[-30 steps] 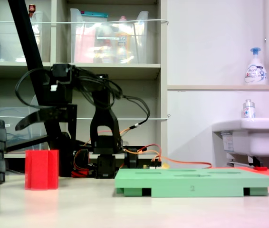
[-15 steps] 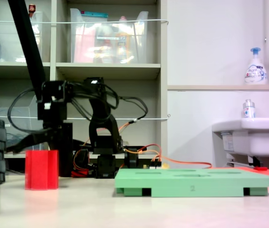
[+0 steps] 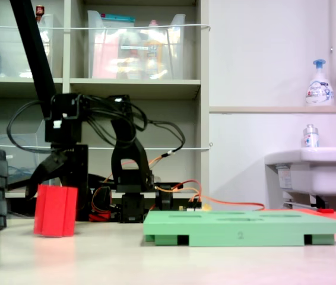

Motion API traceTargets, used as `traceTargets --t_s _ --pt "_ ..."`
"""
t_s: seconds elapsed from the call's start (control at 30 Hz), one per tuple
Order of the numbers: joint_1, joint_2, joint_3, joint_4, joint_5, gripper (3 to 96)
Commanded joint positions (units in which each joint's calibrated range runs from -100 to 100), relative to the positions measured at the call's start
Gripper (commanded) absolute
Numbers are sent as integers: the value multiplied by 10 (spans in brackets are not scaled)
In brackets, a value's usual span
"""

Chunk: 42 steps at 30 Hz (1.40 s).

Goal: Put the cross columnar block into the corresponding hole

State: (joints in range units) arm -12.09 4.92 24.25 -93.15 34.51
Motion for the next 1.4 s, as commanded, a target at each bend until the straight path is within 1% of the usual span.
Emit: traceTargets --t_s 0.03,0.23,0.43,0.7,0.83,1.0,1.4 --pt "-2 -13 -5 -22 8 359" --pt "3 -66 -5 -69 27 359" --pt "25 -182 -3 -69 58 359" --pt "95 -305 0 -69 128 359" --pt "136 -316 23 -69 180 359" --pt "183 -215 122 -69 220 359" --pt "263 71 395 -69 275 359"
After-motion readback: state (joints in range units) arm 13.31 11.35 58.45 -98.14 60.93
